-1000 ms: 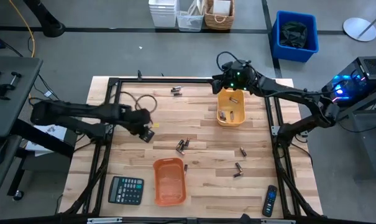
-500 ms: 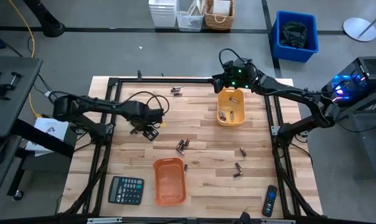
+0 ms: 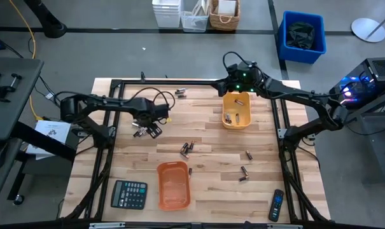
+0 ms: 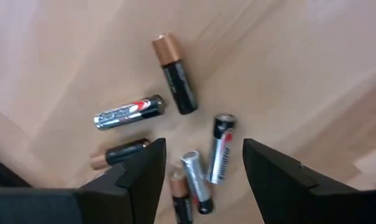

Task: Sort batteries
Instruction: Put the silver battery into the yellow bin

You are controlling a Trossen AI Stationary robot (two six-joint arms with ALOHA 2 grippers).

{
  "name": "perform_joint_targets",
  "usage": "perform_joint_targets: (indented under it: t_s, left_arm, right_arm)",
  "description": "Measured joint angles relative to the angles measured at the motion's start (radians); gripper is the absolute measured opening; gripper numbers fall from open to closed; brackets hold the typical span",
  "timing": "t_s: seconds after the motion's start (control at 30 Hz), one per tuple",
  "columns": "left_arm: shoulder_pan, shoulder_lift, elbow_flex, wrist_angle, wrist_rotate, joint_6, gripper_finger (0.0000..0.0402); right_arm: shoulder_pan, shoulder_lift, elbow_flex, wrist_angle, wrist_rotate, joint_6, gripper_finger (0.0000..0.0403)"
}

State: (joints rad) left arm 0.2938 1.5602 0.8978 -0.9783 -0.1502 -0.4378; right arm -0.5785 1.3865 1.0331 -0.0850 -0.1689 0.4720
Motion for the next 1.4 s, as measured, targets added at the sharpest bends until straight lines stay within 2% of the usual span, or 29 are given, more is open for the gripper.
perform_joint_targets:
  t_s: [0.17, 0.5, 0.67, 0.97, 1.07, 1.2, 1.23, 1.4]
  left_arm:
    - [0.034, 0.005, 0.000, 0.022, 0.110, 0.082, 0.0207]
    - [0.043, 0.015, 0.000, 0.034, 0.108, 0.152, 0.0207]
    - [0.048, 0.079, -0.001, -0.003, 0.156, 0.159, 0.0207]
    - [0.048, 0.186, 0.007, 0.012, 0.124, 0.189, 0.0202]
    - [0.048, 0.194, 0.004, 0.019, 0.154, 0.212, 0.0164]
    - [0.049, 0.164, 0.007, 0.010, 0.214, 0.206, 0.0045]
    - [0.049, 0.150, 0.006, 0.001, 0.217, 0.206, 0.0029]
    - [0.057, 0.070, 0.036, -0.083, 0.234, 0.205, 0.0028]
  right_arm:
    - [-0.005, 0.000, 0.000, 0.004, 0.001, 0.019, 0.0190]
    - [-0.011, 0.000, 0.000, 0.004, 0.018, -0.022, 0.0190]
    - [-0.013, 0.000, 0.000, 0.007, 0.032, -0.002, 0.0190]
    - [-0.013, 0.000, 0.000, 0.009, 0.052, -0.001, 0.0190]
    - [-0.013, 0.000, 0.000, 0.009, 0.052, -0.005, 0.0190]
    - [-0.013, 0.000, 0.000, 0.009, 0.052, 0.003, 0.0190]
    - [-0.013, 0.000, 0.000, 0.008, 0.052, -0.013, 0.0190]
    - [-0.013, 0.000, 0.000, 0.016, 0.059, -0.026, 0.0190]
